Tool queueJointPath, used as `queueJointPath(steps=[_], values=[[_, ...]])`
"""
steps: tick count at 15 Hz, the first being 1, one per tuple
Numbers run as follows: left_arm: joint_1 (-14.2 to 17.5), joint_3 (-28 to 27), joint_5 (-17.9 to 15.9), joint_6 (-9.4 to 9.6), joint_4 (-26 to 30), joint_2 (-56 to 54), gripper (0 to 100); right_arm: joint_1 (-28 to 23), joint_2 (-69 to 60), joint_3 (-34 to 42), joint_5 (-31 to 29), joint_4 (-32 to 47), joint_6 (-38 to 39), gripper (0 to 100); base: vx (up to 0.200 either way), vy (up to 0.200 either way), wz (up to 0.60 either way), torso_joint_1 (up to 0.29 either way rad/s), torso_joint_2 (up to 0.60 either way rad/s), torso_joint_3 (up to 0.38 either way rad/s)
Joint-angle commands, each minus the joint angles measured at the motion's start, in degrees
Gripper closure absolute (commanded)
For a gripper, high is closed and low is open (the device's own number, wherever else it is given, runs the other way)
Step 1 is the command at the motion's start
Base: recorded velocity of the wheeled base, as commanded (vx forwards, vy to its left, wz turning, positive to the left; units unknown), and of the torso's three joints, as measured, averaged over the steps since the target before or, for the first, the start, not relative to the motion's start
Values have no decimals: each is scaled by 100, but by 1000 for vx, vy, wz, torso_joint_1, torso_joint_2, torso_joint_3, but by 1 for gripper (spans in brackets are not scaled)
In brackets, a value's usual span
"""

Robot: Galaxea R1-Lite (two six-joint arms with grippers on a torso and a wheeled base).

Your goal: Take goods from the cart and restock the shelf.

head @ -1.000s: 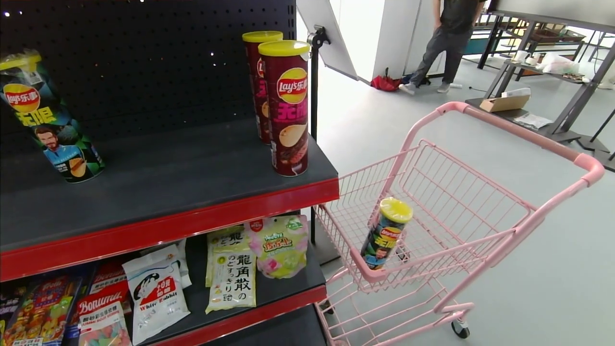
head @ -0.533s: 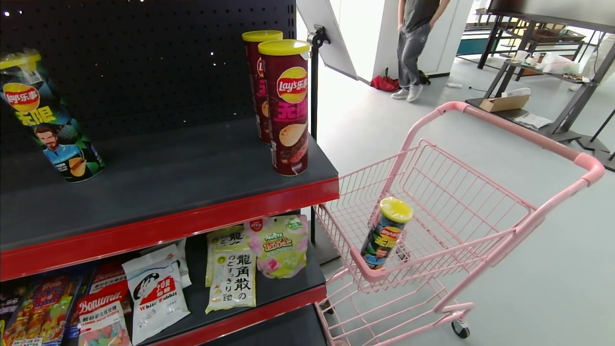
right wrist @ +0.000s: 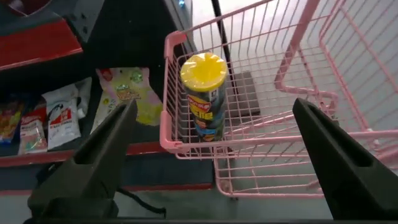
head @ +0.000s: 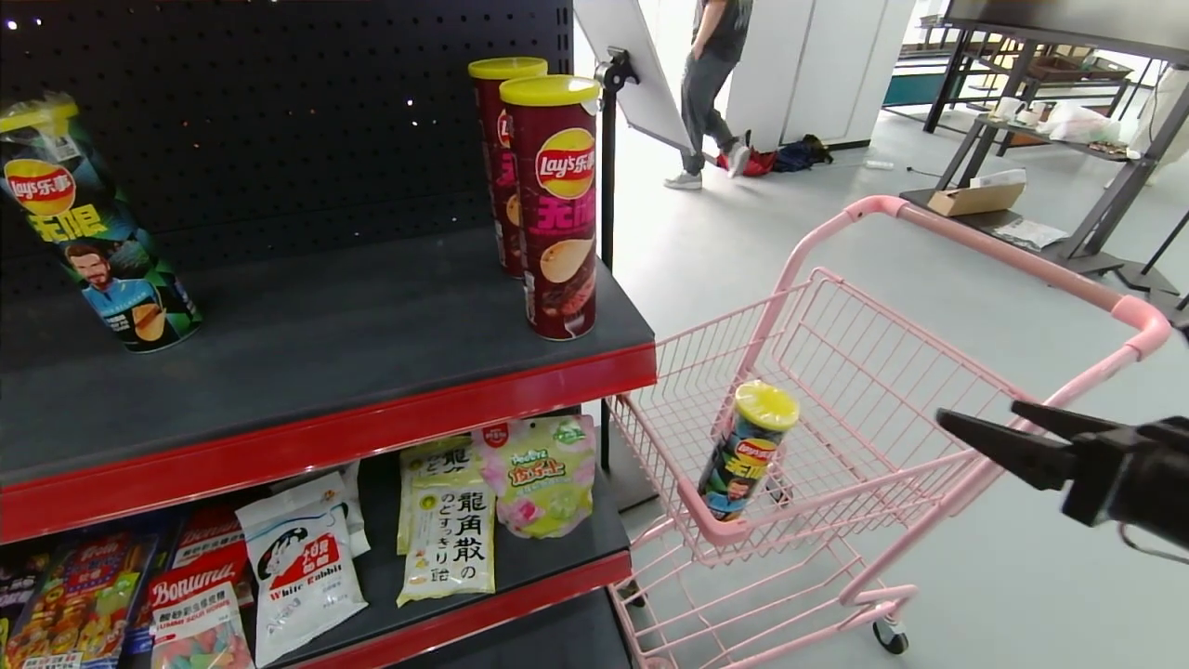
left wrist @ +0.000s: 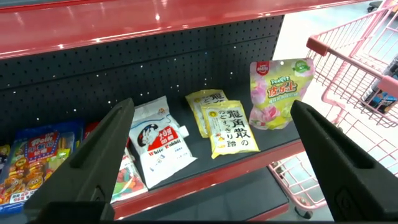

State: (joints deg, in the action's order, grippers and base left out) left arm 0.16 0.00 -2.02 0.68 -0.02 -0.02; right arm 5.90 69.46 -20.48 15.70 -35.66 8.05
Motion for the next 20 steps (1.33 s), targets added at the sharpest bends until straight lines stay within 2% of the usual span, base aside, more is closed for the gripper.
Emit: queueJointPath(steps=[1,7,10,13,15,20], values=[[2,0,0,2,-6,2,0,157,2300,378,469,-1347,-49,0,0,0,0,0,0,0],[2,0,0,2,-6,2,0,509,3135,-61,706,-1611,-119,0,0,0,0,0,0,0],[2,0,0,2,-6,2,0,482,3829,-88,697,-2341,-137,0,0,0,0,0,0,0],[2,0,9,28,-6,2,0,482,4611,-88,706,-3413,-260,0,0,0,0,0,0,0],[2,0,18,28,-6,2,0,509,4884,-88,706,-3773,-277,0,0,0,0,0,0,0],[2,0,18,20,-6,2,0,640,5112,-351,697,-3870,-295,0,0,0,0,0,0,0]])
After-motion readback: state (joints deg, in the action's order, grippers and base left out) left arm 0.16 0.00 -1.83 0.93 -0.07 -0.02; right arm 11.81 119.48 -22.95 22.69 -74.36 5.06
